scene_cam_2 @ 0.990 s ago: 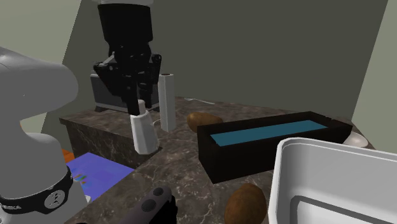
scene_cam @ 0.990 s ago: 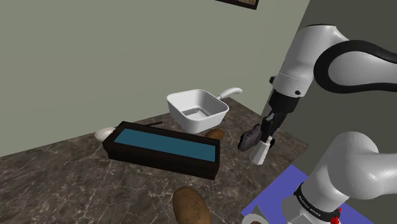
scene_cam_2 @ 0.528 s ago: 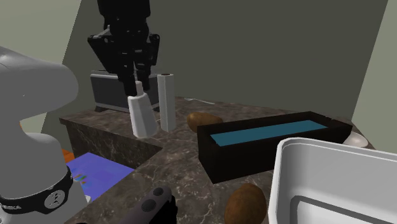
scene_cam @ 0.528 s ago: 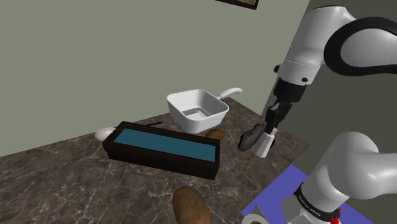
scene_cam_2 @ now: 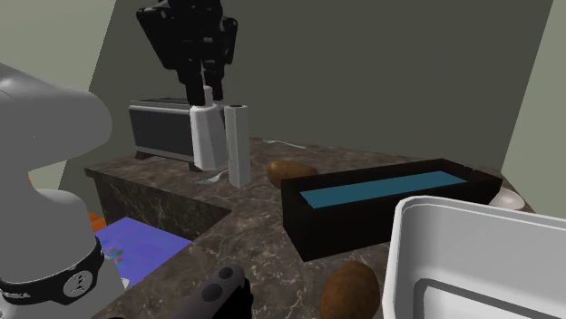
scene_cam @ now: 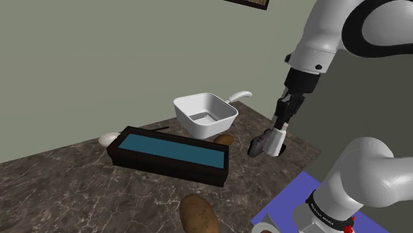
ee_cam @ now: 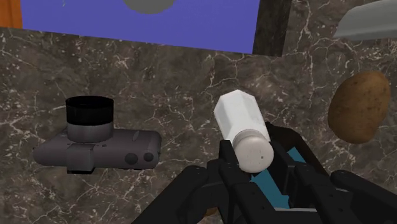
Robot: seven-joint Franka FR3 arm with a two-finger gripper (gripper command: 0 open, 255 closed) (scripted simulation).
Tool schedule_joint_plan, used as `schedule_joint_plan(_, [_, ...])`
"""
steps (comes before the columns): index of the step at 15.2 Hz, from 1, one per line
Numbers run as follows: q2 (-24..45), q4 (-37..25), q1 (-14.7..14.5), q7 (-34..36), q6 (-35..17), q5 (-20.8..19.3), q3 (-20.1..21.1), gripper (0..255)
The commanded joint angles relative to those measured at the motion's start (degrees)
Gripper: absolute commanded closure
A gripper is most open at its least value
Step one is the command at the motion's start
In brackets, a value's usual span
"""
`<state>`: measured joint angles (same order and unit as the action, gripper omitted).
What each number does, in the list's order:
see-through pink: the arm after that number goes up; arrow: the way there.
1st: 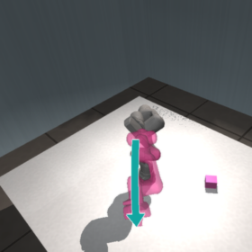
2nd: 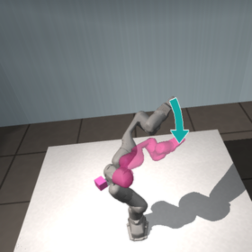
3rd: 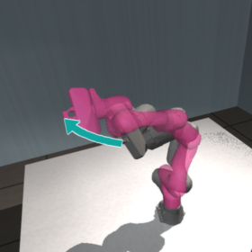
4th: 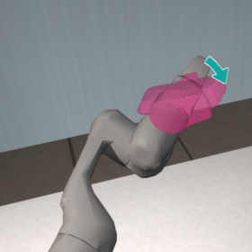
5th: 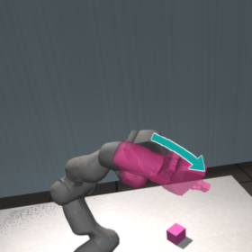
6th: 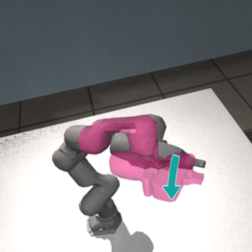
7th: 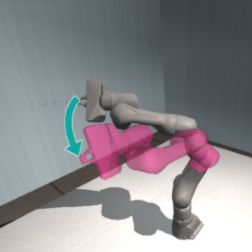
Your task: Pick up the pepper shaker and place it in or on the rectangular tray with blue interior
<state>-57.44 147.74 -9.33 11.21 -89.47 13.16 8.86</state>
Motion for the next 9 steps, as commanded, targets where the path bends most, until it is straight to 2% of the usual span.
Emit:
schedule_joint_plan(1, [4.3,-2.4,0.0,1.0,-2.1,0.9,1.6,255])
schedule_joint_plan(9, [22.6,-15.9,1.0,6.5,-8.2,2.6,8.5,255])
